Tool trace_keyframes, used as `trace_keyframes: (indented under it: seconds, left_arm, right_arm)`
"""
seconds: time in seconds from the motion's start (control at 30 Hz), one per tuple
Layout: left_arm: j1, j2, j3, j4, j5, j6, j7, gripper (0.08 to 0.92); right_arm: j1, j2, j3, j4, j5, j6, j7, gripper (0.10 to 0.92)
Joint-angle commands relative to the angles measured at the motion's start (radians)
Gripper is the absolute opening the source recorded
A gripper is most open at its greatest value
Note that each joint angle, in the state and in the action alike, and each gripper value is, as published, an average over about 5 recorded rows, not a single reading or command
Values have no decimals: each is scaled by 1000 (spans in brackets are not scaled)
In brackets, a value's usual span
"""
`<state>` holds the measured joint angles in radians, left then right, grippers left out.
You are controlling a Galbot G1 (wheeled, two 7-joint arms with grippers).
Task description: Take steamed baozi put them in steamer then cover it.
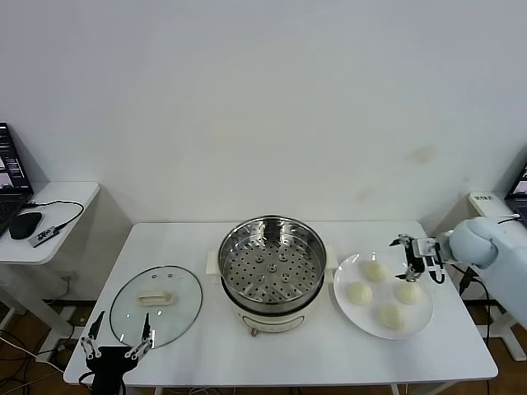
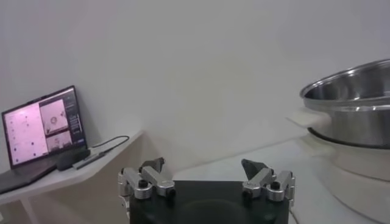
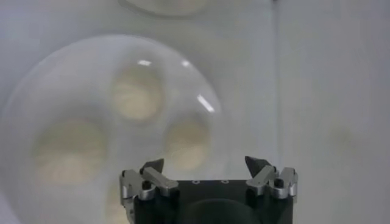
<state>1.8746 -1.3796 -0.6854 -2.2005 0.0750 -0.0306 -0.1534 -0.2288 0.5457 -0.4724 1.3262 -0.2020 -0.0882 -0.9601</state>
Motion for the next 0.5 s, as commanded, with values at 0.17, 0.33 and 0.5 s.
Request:
trace_keyframes:
  seconds: [0.17,0.33,0.5]
  left_arm:
    - [-7,-1,-18,-7,3,7,6,823]
    - [-7,1,-34,-6,4,7,10,823]
    - [-8,5,-50,-1,3,6,8,823]
  right_arm:
    - [171,167,-240,-258,-23,19,-60,823]
    - [160,250,-222,-334,-44,23,-30,823]
    - [162,307,-214,-401,-62,34,-11,823]
